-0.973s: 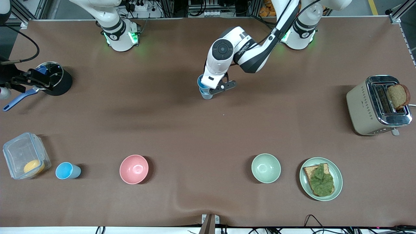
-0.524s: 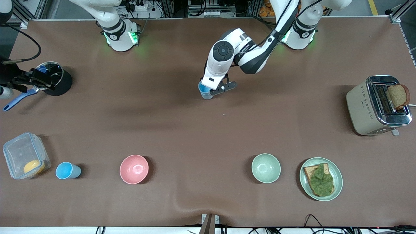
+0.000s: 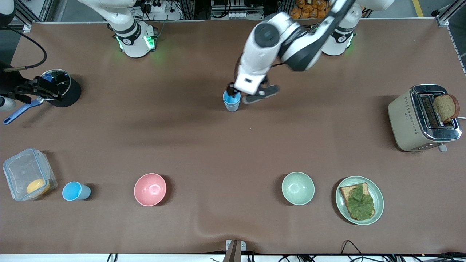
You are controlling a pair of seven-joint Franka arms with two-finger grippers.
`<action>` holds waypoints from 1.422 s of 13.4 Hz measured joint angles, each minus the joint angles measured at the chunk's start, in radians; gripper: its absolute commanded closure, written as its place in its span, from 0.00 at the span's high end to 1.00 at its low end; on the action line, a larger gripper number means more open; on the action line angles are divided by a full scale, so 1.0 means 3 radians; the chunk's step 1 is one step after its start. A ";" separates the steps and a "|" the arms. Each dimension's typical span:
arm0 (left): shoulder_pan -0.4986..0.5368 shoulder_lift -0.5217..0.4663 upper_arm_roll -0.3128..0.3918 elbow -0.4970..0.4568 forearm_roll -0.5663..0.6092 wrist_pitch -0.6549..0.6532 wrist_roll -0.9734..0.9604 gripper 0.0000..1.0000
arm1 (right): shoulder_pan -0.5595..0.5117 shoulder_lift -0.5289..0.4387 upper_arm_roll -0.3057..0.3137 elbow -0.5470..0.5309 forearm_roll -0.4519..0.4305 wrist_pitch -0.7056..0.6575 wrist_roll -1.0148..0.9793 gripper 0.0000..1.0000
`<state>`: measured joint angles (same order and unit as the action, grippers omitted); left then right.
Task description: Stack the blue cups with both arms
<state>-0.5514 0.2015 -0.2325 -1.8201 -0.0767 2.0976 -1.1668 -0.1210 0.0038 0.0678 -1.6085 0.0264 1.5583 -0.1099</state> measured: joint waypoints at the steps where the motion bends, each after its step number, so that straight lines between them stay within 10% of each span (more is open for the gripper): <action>1: 0.0193 -0.0143 0.0010 0.0083 0.0121 -0.0194 0.0116 1.00 | 0.0000 0.0000 0.0000 0.0000 0.0000 0.0000 0.0000 1.00; 11: 0.1924 -0.0251 0.0052 0.0538 0.0488 -0.0673 0.1593 1.00 | 0.0001 -0.0017 0.0011 0.0001 0.0000 0.0000 0.0000 1.00; 19: 0.2155 -0.0604 0.0311 0.0746 0.0345 -0.1240 0.2698 1.00 | 0.0015 -0.0039 0.0027 0.0001 0.0001 -0.0003 0.0000 1.00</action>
<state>0.0950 0.0203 -0.1391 -1.5963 0.0270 1.7256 -0.3574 -0.1165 -0.0078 0.0760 -1.6083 0.0266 1.5573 -0.1099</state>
